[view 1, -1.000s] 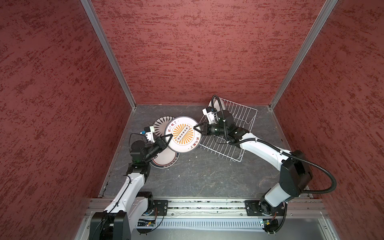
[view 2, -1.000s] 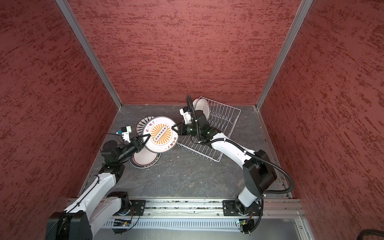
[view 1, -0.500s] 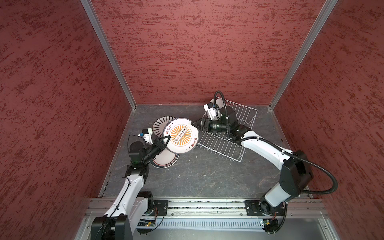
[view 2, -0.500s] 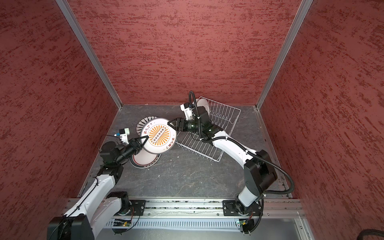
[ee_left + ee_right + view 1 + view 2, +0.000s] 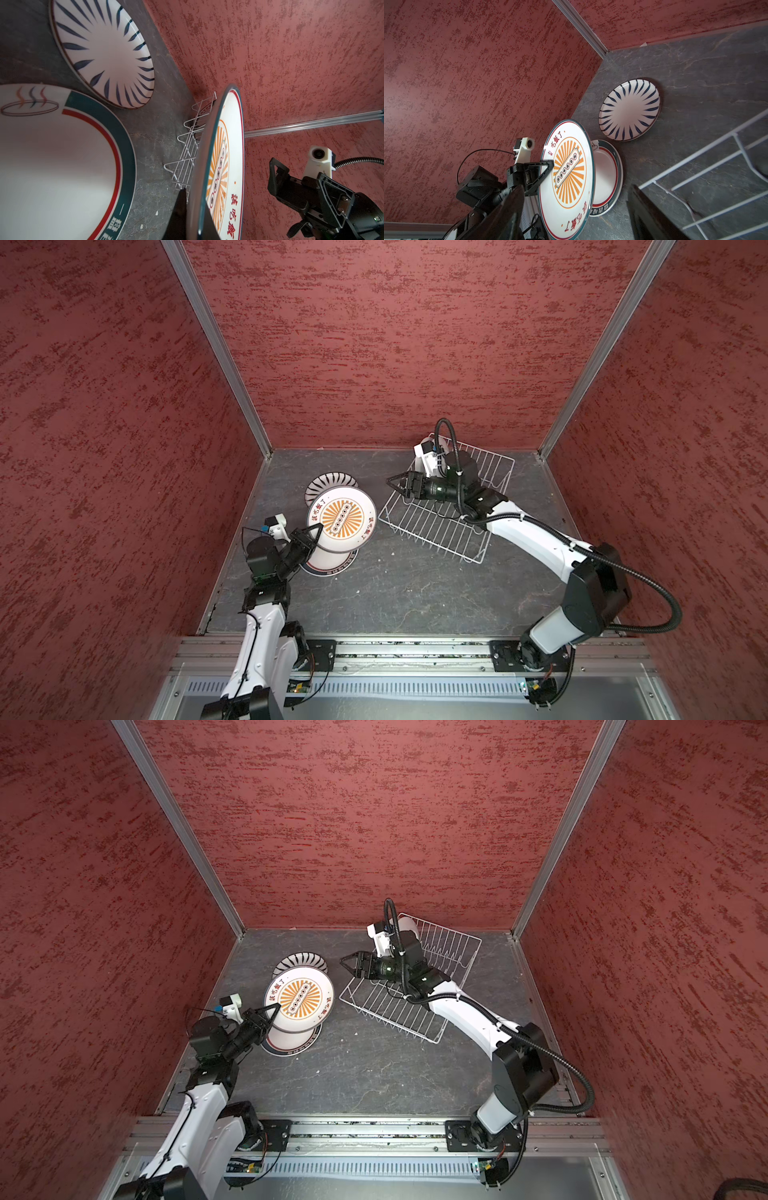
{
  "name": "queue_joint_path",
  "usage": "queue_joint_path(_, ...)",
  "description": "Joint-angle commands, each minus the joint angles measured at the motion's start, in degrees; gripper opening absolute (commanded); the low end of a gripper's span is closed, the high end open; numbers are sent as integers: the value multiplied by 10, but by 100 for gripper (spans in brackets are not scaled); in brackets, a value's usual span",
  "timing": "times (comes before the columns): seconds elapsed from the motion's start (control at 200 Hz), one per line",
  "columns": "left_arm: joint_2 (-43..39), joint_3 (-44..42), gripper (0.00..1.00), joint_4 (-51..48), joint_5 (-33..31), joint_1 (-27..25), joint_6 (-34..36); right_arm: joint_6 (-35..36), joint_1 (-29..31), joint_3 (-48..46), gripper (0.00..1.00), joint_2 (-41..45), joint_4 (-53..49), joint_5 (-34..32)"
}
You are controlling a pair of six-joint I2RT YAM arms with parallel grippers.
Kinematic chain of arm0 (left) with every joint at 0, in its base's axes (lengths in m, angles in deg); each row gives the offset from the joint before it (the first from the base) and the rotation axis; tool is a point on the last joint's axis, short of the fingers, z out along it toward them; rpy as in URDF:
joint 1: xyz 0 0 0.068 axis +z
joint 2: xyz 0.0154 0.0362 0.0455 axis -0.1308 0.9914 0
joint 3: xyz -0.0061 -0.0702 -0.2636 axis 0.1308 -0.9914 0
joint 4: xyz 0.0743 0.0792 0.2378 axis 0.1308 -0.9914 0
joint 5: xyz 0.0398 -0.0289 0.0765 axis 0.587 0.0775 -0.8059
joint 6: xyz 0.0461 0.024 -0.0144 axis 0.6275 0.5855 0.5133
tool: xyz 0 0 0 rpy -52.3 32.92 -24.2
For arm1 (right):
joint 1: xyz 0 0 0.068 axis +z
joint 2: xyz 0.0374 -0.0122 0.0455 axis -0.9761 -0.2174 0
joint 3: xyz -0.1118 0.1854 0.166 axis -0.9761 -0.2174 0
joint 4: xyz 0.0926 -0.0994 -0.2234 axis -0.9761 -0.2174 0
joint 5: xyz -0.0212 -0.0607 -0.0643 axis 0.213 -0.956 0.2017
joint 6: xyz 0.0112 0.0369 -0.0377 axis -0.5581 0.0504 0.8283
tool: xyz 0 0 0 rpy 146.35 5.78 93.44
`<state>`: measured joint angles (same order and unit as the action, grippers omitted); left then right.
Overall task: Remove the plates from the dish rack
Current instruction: 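Lower the plate onto the green-rimmed plate with the left gripper while the right releases, then open the left gripper to release the orange-printed plate onto the stack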
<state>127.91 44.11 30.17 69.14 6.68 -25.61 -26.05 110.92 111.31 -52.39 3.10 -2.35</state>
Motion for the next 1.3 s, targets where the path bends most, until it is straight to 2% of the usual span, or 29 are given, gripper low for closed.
queue_joint_path(0.0,-26,6,0,-46,-28,6,9,12,-5,1,79,18,3,-19)
queue_joint_path(0.251,-70,-2,0,-126,-94,9,35,17,-6,1,79,20,2,-22)
queue_joint_path(0.426,-57,-6,0,-149,-122,15,46,18,-6,0,79,23,0,-34)
queue_joint_path(0.742,-42,-15,0,-148,-142,26,60,22,-7,2,79,22,-8,-43)
queue_joint_path(1.293,49,-33,0,-85,-141,43,59,26,-8,-4,79,27,-1,-32)
